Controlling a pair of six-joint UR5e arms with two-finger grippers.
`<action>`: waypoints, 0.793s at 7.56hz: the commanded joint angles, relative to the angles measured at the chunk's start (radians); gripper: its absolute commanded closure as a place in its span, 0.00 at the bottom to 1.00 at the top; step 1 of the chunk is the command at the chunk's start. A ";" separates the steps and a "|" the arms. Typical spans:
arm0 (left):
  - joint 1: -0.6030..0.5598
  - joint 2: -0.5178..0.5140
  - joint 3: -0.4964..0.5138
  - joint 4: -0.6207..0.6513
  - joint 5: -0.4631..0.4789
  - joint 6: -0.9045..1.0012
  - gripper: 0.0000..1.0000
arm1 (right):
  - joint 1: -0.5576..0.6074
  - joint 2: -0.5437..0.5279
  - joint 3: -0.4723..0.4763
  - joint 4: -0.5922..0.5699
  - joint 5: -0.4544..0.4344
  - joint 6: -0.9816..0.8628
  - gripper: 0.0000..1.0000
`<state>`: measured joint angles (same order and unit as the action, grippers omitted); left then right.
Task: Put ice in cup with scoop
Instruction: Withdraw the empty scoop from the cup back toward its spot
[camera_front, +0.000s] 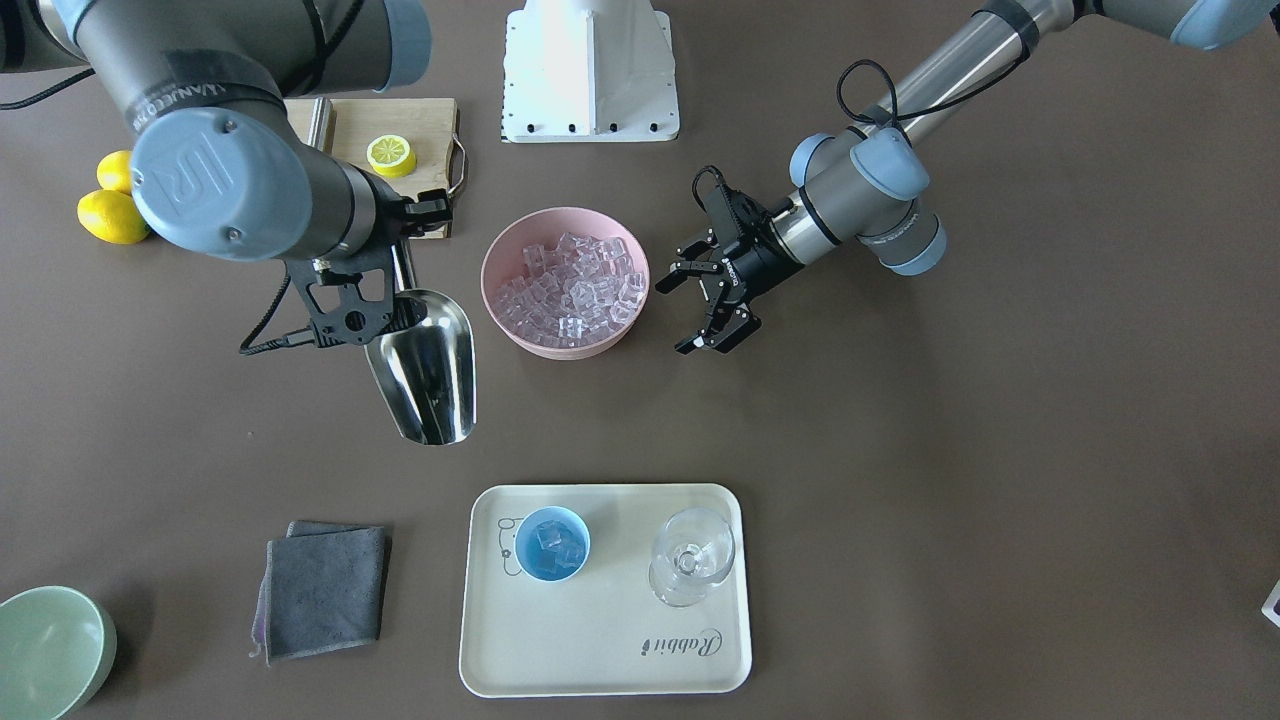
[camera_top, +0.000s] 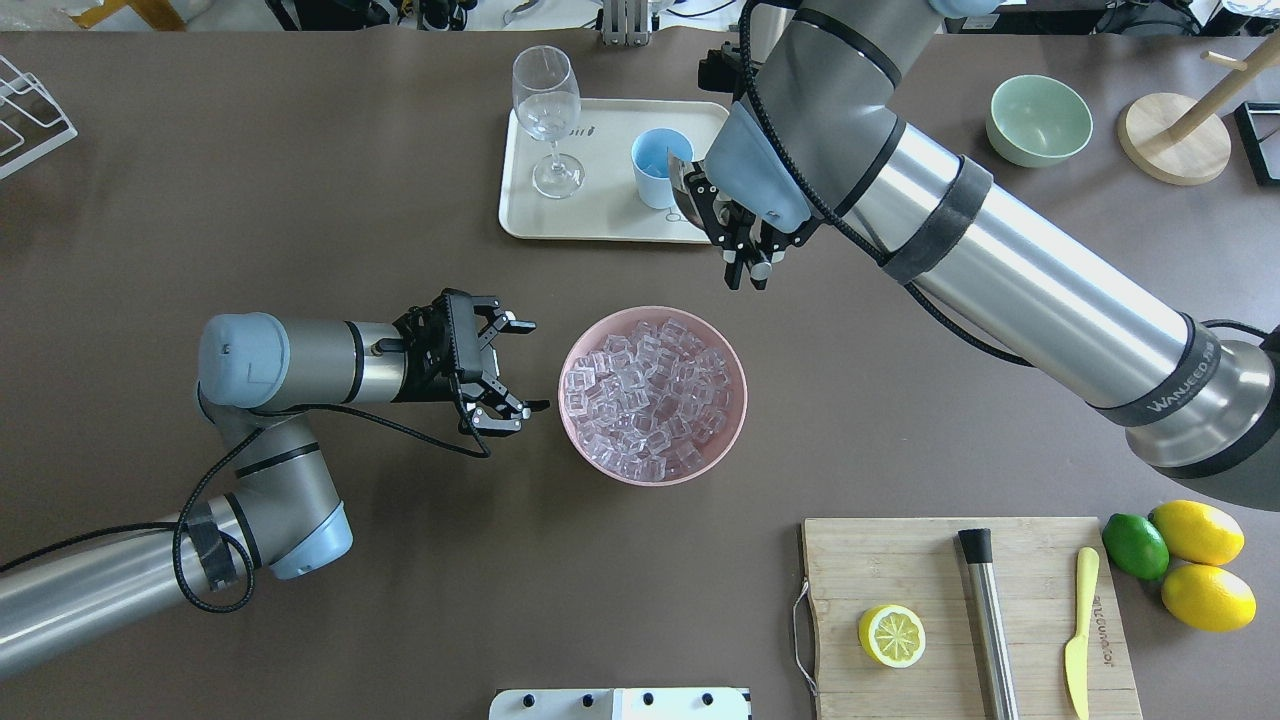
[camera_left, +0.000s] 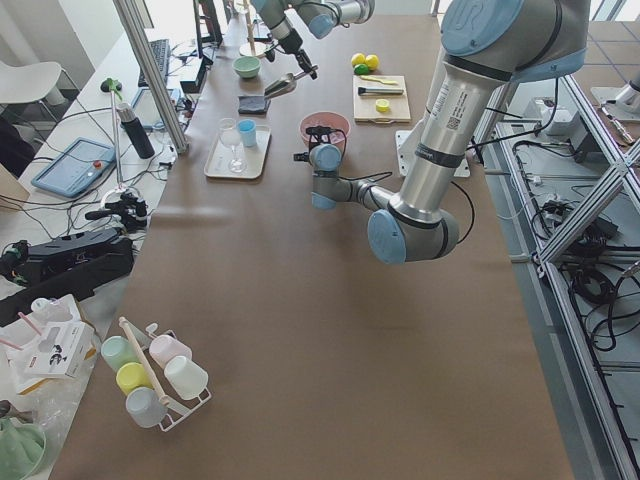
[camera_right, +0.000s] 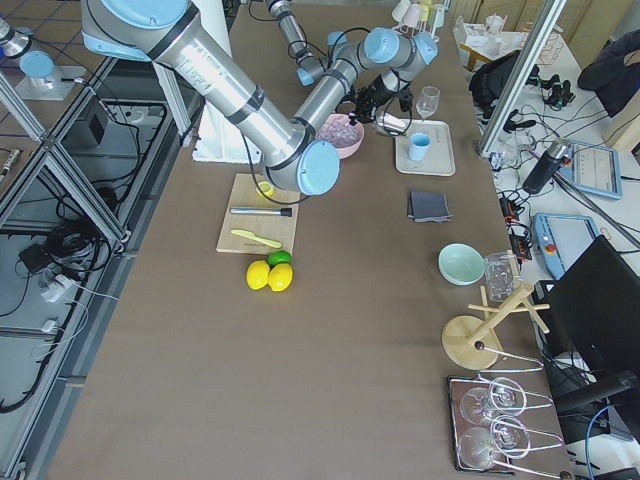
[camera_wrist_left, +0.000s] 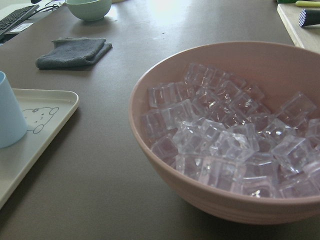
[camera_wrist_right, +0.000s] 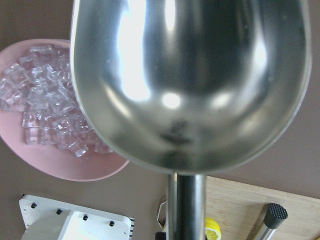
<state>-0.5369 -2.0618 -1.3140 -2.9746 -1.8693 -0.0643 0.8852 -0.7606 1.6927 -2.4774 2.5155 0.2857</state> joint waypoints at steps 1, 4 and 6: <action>0.001 -0.003 -0.002 0.000 -0.005 0.001 0.02 | 0.032 -0.201 0.232 0.003 -0.131 0.027 1.00; -0.002 0.000 -0.002 -0.003 -0.082 0.001 0.02 | 0.025 -0.513 0.390 0.311 -0.224 0.202 1.00; -0.003 -0.001 -0.007 -0.001 -0.085 0.001 0.02 | -0.024 -0.641 0.368 0.600 -0.225 0.416 1.00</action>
<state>-0.5390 -2.0626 -1.3180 -2.9767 -1.9493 -0.0629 0.9030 -1.2821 2.0719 -2.1204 2.2961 0.5114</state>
